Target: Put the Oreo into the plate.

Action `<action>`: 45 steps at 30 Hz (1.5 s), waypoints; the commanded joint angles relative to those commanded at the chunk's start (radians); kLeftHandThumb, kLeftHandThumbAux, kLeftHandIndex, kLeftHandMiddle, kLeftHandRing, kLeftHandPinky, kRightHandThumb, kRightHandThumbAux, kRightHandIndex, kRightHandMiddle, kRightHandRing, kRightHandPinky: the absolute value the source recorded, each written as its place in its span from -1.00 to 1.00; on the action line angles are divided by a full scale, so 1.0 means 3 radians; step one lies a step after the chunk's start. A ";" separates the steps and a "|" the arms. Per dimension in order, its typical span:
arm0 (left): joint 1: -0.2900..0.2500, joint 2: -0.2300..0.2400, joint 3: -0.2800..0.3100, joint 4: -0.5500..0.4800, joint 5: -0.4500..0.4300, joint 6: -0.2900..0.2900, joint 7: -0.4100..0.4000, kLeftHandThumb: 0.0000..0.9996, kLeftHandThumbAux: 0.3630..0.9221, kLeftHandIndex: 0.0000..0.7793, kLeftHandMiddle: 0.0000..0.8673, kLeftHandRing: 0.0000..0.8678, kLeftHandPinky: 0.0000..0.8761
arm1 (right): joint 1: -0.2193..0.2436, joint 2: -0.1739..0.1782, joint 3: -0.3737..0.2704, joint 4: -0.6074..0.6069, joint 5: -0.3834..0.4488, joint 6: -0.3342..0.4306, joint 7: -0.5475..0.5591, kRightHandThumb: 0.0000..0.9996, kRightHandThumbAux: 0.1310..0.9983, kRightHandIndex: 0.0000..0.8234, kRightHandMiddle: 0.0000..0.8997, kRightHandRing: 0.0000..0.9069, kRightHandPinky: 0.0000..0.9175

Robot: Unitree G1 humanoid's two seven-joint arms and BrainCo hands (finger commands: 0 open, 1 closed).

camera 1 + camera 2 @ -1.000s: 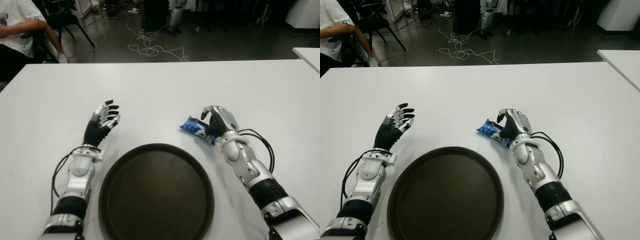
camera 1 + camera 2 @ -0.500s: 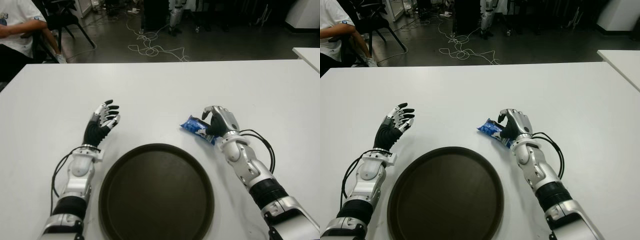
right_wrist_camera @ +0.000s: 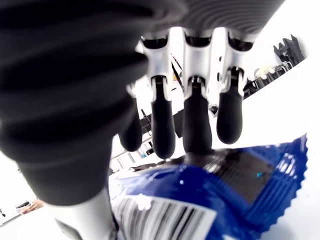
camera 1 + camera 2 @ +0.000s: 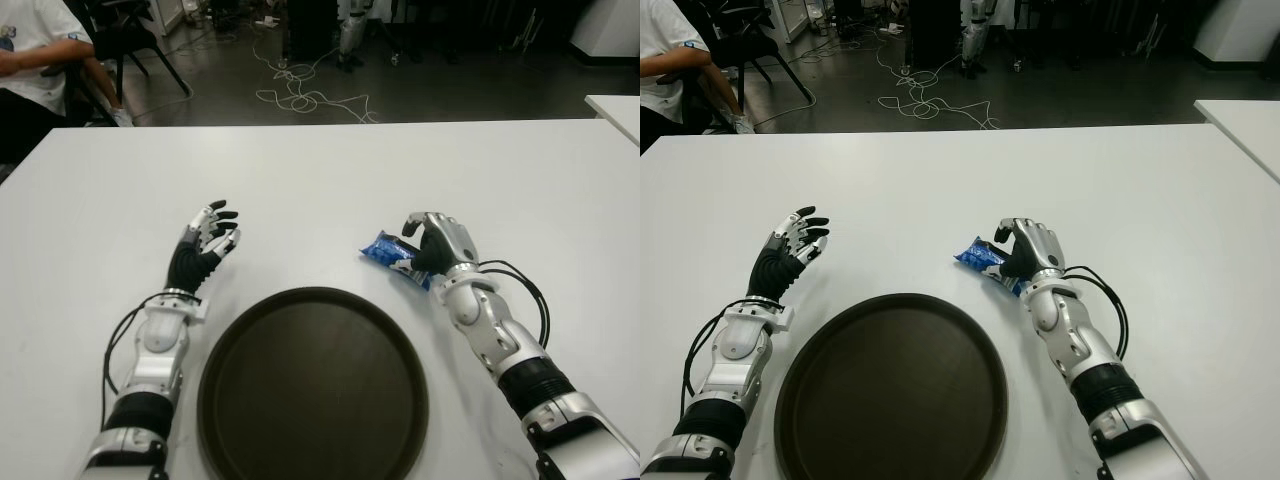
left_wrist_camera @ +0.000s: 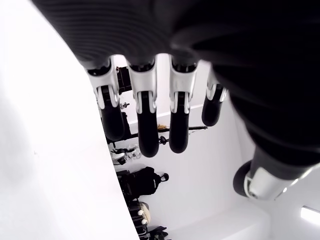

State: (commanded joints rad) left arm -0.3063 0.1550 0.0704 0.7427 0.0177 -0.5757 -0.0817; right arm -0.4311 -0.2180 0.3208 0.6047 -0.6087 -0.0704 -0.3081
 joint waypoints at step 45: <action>0.0014 -0.0022 -0.0011 -0.0026 0.0035 0.0007 0.0067 -0.94 -0.24 -0.57 -0.42 -0.42 -0.47 | 0.0017 -0.0032 0.0047 -0.0140 -0.0026 0.0227 0.0284 -1.00 0.69 -0.50 -0.52 -0.49 -0.48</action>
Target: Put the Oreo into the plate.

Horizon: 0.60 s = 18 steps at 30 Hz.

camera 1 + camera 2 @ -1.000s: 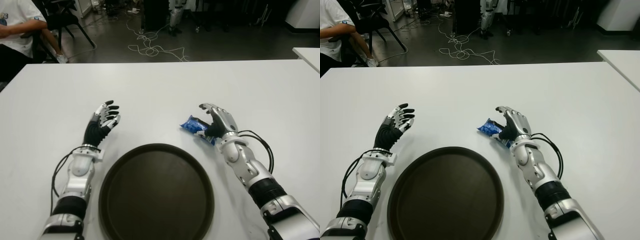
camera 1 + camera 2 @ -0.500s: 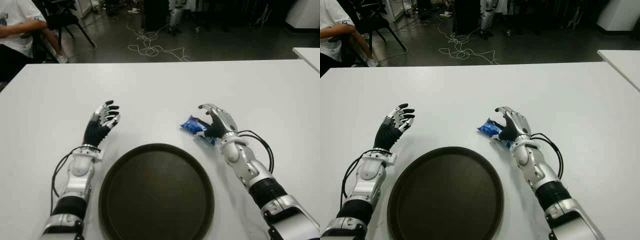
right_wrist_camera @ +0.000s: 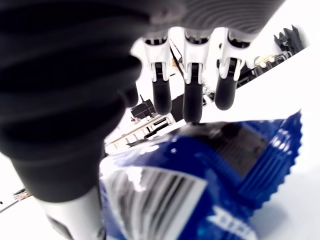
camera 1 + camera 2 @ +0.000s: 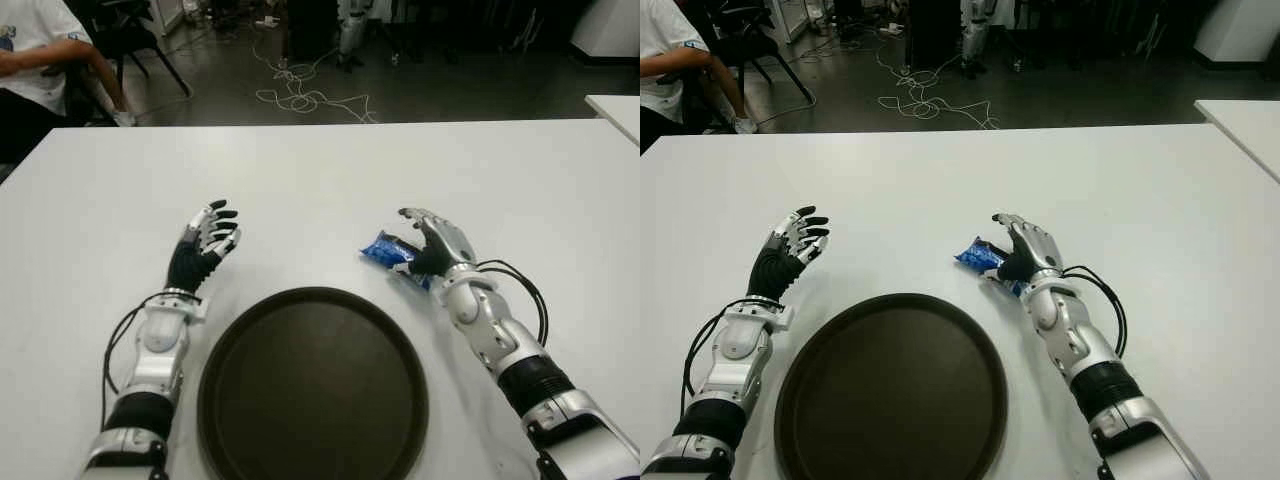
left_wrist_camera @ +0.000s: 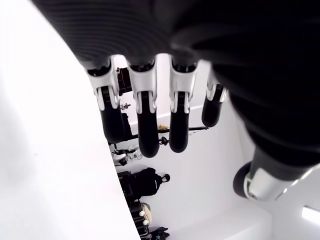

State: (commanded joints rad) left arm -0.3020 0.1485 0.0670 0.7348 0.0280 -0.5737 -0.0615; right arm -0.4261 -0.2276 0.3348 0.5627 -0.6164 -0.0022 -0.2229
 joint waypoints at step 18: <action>-0.0004 -0.0021 -0.0024 -0.0001 0.0007 0.0001 0.0027 -0.83 -0.23 -0.61 -0.46 -0.46 -0.49 | 0.0075 -0.0177 0.0304 -0.0218 -0.0187 -0.0091 0.0396 -1.00 0.78 -0.35 -0.54 -0.56 -0.58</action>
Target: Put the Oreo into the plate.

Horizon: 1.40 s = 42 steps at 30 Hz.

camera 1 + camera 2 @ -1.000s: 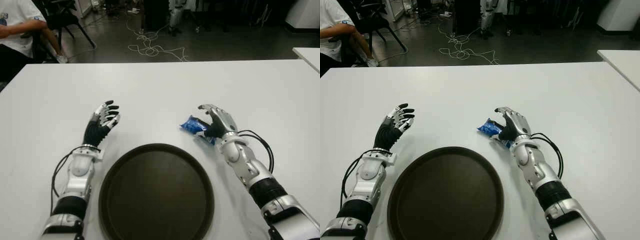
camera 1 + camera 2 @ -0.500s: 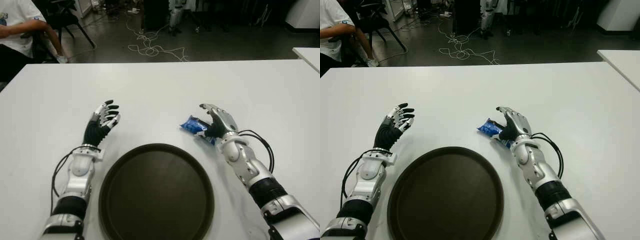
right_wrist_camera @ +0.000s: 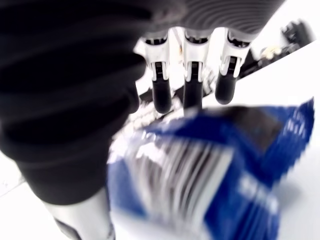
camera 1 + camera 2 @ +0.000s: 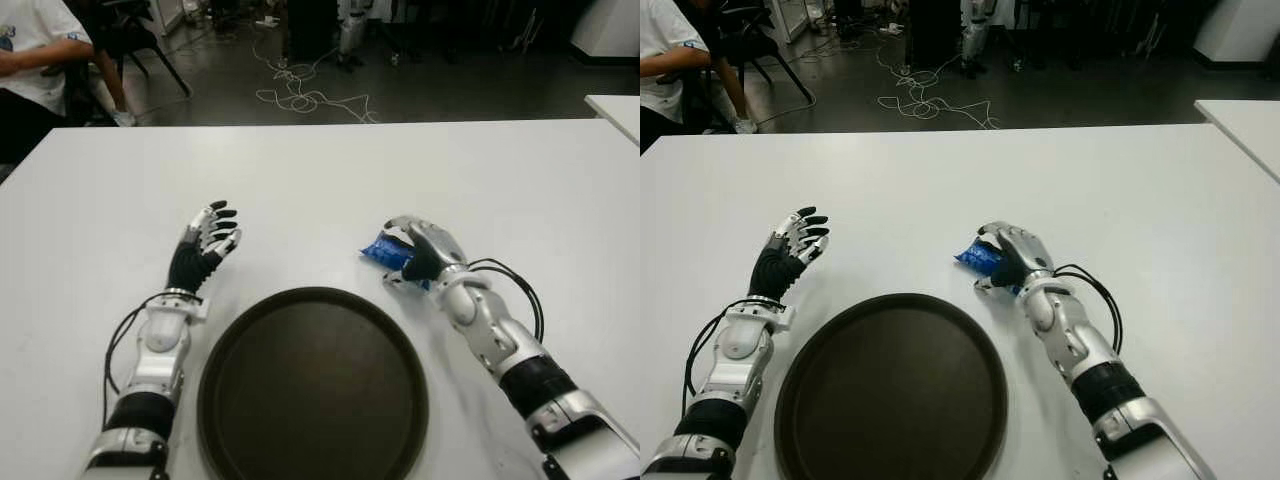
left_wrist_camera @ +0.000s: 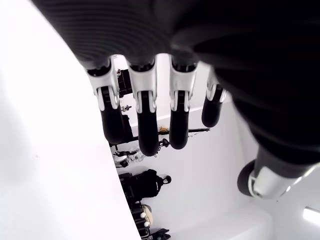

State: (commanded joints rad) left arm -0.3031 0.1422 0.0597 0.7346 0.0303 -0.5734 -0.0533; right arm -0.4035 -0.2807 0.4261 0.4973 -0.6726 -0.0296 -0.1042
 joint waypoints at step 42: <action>0.0017 -0.0020 0.0038 -0.0011 -0.0024 -0.0070 0.0000 -0.88 0.03 -0.57 -0.42 -0.43 -0.47 | 0.0009 0.0012 0.0479 0.0176 -0.0496 0.0144 -0.0093 0.00 0.50 0.07 0.19 0.17 0.07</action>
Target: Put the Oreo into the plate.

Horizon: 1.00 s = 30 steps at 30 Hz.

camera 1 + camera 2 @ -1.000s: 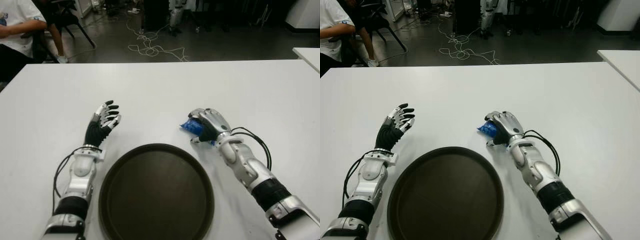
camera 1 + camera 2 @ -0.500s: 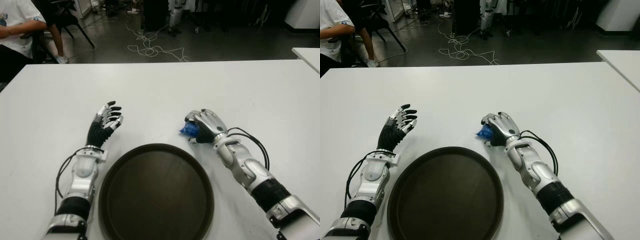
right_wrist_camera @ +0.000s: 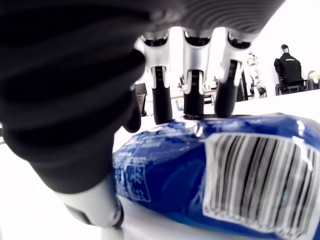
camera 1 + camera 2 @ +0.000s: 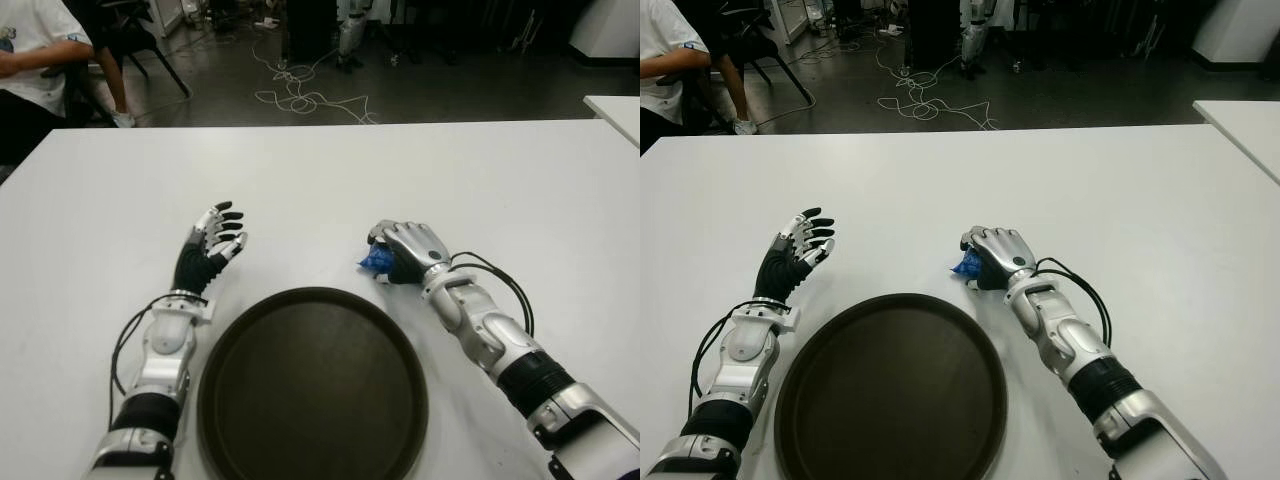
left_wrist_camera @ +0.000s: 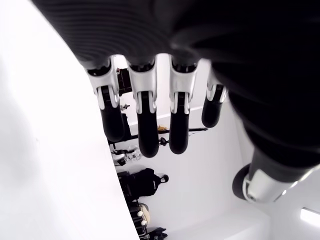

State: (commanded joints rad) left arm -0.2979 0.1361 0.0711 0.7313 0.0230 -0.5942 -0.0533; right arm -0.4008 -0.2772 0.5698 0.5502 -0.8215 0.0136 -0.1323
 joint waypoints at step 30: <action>0.0165 0.0033 0.0000 -0.0376 -0.0021 0.0294 -0.0075 -0.90 -0.16 -0.58 -0.40 -0.44 -0.53 | 0.0046 -0.0016 -0.0027 -0.0123 -0.0043 0.0091 -0.0101 0.35 0.40 0.02 0.17 0.14 0.06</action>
State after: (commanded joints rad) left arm -0.2486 0.1460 0.0710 0.6185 0.0166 -0.5060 -0.0758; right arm -0.3871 -0.2821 0.5618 0.5133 -0.8345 0.0409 -0.1626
